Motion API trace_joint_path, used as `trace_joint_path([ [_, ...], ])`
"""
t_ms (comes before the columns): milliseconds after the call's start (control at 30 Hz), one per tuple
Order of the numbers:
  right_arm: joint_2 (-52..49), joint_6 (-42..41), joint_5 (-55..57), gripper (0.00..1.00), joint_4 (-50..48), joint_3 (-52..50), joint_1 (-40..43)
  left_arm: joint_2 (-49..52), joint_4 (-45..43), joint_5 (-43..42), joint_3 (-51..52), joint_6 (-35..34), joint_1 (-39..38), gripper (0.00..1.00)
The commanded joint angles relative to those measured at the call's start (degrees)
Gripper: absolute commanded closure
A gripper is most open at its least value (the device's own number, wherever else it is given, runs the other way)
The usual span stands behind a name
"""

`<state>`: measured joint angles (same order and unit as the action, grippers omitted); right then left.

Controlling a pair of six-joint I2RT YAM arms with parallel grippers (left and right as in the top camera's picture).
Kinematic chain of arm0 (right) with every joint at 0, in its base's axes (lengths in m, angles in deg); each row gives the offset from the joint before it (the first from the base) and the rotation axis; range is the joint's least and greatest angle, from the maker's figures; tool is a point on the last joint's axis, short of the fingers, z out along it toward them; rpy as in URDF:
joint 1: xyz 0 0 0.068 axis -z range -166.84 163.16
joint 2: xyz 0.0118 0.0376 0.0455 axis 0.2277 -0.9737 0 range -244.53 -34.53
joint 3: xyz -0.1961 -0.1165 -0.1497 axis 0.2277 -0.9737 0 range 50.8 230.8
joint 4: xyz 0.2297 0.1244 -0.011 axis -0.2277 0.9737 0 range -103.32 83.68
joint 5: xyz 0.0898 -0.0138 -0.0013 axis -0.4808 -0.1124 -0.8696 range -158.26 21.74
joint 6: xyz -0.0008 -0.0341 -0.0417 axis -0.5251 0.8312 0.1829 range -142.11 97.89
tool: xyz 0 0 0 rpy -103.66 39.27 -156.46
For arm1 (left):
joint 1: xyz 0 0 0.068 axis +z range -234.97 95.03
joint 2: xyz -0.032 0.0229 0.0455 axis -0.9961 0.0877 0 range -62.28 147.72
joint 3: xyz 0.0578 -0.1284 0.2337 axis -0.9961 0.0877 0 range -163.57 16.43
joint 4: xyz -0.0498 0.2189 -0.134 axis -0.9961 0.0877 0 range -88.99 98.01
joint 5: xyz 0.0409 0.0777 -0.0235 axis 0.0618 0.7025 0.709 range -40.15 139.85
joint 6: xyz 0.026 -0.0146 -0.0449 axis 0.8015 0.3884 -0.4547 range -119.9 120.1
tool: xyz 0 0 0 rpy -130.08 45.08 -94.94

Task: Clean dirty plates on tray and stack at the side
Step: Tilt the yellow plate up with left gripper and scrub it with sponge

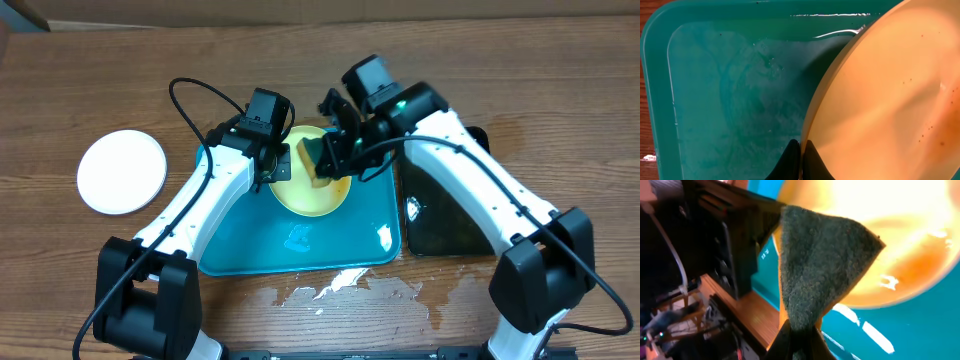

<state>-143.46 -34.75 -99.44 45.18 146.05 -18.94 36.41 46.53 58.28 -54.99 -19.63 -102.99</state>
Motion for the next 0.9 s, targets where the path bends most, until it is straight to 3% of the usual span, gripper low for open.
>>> trace_joint_path([
  [0,0.0,-6.7,1.4,0.96,-4.2,-3.0,-1.7,0.5,0.0,0.5,-1.5,-1.3,0.0,0.96],
  [433,-5.1,-11.1,2.0,0.96,-19.5,-9.7,-2.3,0.5,0.8,0.6,-1.5,-1.2,0.0,0.96],
  [867,-8.9,-15.1,4.8,0.96,-21.4,-9.7,1.9,0.5,1.2,0.6,-1.5,-1.0,0.0,0.96],
])
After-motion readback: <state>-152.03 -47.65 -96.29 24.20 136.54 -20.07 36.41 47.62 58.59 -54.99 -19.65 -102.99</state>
